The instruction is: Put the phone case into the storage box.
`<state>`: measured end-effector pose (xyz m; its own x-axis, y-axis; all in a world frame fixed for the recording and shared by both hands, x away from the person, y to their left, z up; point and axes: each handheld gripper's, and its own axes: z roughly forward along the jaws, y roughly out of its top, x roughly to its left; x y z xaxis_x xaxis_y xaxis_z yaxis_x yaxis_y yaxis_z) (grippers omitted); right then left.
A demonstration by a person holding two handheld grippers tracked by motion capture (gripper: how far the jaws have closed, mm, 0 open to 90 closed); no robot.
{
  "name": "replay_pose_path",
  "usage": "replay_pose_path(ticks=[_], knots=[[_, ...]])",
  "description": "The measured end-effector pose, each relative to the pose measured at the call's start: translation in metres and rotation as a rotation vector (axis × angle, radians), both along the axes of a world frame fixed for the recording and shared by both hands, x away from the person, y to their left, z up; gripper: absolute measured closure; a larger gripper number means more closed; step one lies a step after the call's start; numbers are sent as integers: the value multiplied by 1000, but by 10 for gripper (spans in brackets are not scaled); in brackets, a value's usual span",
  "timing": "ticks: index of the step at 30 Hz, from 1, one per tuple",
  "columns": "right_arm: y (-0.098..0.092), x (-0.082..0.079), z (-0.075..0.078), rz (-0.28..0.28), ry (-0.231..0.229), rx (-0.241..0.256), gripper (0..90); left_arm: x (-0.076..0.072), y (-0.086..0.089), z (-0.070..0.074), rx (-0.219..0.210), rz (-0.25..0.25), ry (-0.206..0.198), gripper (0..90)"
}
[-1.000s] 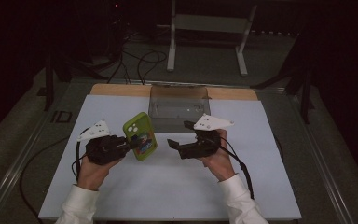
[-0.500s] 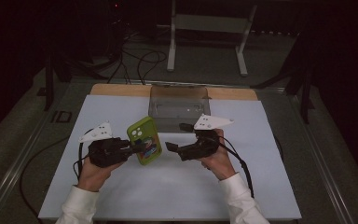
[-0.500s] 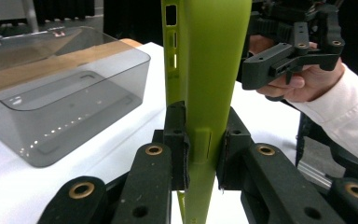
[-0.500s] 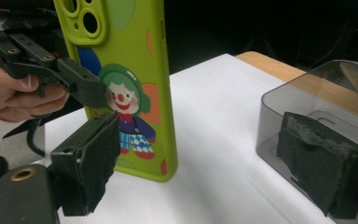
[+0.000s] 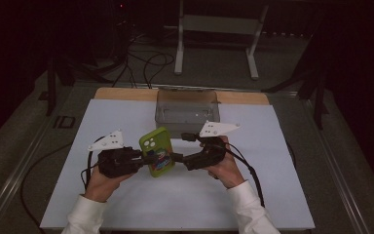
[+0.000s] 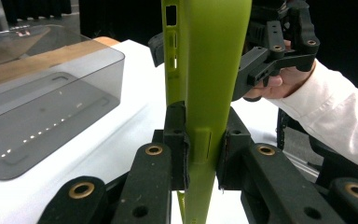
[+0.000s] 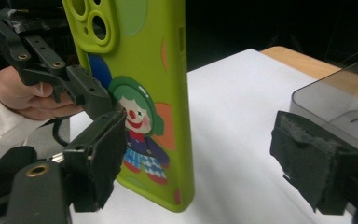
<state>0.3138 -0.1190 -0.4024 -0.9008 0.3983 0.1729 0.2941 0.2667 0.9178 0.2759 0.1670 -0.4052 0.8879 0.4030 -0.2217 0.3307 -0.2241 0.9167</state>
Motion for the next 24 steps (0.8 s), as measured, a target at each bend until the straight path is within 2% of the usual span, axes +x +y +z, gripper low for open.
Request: replay_pose_path(ticks=[3,7,8,12,17,19,24], knots=[[2,2,-2,33,37,19,247,0,-2,0,2,-9,-2,776],[3,2,-3,49,38,16,265,0,-4,0,6,-22,-6,776],[5,2,-4,65,44,5,313,0,-5,0,3,-34,-7,776],[6,3,-6,100,56,16,410,-1,-7,-1,7,-53,-7,776],[7,3,-7,142,64,19,475,-1,-7,-2,2,-71,-11,776],[7,3,-8,173,72,26,537,0,-7,-2,-2,-79,-9,776],[8,3,-8,205,69,31,598,0,-5,-2,-5,-75,-7,775]])
